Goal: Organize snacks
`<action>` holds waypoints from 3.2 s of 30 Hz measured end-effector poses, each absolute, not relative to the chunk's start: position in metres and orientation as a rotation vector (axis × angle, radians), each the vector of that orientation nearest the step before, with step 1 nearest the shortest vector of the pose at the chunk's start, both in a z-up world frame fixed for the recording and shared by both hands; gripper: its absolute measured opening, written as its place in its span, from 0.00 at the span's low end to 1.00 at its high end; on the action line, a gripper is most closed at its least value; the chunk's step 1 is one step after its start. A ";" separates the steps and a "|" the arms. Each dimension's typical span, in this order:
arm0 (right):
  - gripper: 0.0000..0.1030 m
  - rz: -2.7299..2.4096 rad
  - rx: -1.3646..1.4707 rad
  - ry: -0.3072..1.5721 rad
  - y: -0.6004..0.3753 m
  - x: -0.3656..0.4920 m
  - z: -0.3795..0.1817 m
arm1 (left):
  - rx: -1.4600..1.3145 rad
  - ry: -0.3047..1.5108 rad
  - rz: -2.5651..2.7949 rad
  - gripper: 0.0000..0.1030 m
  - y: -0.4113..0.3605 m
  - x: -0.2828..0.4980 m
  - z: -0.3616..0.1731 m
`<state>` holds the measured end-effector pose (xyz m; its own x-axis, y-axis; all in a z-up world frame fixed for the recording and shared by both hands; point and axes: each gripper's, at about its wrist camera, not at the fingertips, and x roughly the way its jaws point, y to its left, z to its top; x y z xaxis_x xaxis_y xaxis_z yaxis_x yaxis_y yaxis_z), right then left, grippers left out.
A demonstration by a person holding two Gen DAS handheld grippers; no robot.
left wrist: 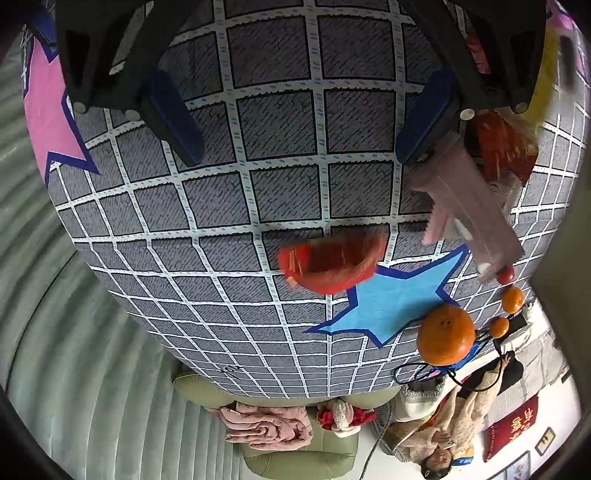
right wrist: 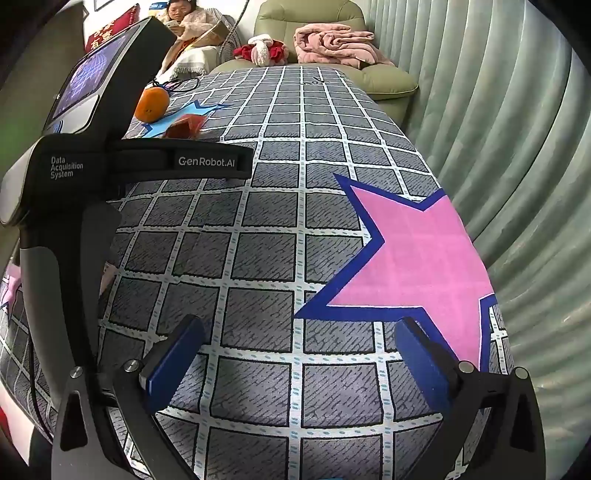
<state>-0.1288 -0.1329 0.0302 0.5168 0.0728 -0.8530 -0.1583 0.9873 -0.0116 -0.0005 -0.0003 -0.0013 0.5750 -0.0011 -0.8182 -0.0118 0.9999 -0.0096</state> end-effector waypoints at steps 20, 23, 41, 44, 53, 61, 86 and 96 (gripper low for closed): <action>1.00 0.141 -0.091 1.012 -0.134 -0.130 0.028 | -0.014 0.958 0.006 1.00 0.001 -0.001 -0.001; 1.00 0.141 -0.089 1.010 -0.134 -0.132 0.026 | -0.014 0.958 0.006 1.00 0.001 -0.001 -0.001; 1.00 0.153 -0.080 1.027 -0.133 -0.133 0.028 | -0.014 0.958 0.006 1.00 0.001 -0.001 -0.001; 1.00 0.153 -0.078 1.042 -0.134 -0.133 0.029 | -0.014 0.958 0.006 1.00 0.001 -0.001 -0.001; 1.00 0.157 -0.070 1.024 -0.134 -0.136 0.029 | -0.014 0.958 0.006 1.00 0.001 -0.001 -0.001; 1.00 0.147 -0.079 1.018 -0.135 -0.135 0.030 | -0.014 0.958 0.006 1.00 0.001 -0.001 -0.001; 1.00 0.134 -0.085 1.037 -0.132 -0.134 0.029 | 0.011 1.045 -0.121 1.00 0.019 -0.030 0.027; 1.00 0.130 -0.050 1.086 -0.124 -0.112 0.028 | 0.046 0.984 0.013 1.00 0.144 -0.075 0.050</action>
